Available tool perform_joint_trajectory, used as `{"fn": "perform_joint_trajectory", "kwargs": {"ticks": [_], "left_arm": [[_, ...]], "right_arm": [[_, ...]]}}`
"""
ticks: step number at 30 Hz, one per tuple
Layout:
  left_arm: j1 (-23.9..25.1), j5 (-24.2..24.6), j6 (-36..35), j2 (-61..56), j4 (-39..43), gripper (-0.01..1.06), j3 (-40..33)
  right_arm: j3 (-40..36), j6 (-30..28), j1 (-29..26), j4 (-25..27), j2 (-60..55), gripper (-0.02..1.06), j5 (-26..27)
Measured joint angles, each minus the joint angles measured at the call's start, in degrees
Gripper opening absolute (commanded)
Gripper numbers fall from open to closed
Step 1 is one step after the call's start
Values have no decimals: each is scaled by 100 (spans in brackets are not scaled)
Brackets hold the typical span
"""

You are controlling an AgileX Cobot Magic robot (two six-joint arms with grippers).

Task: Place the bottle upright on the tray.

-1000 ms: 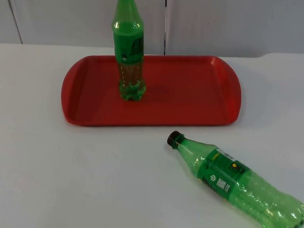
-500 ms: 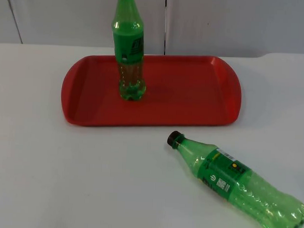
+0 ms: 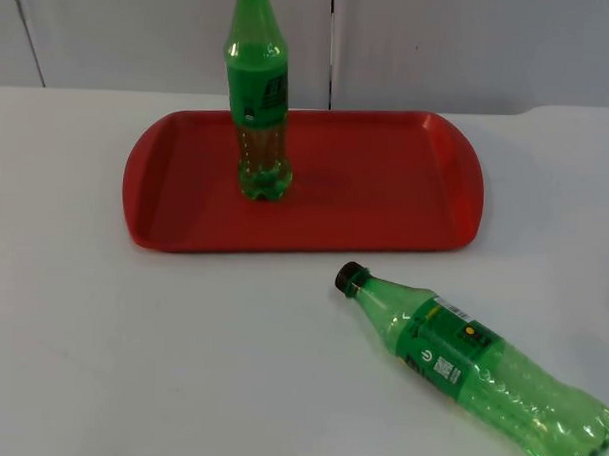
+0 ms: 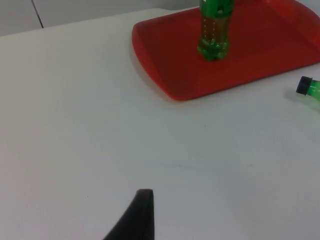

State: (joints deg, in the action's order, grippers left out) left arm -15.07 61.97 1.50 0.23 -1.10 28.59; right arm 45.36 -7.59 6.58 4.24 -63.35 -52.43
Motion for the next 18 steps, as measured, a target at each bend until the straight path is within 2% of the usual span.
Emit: {"fn": "perform_joint_trajectory", "kwargs": {"ticks": [3,12,18], "left_arm": [[0,0,0,0,0,105,0],[0,0,0,0,0,105,0],[0,0,0,0,0,105,0]], "right_arm": [[4,-27,0,73,-452,104,273],[4,-39,99,181,-1063,104,586],[266,-86,956,181,-1400,104,745]]}}
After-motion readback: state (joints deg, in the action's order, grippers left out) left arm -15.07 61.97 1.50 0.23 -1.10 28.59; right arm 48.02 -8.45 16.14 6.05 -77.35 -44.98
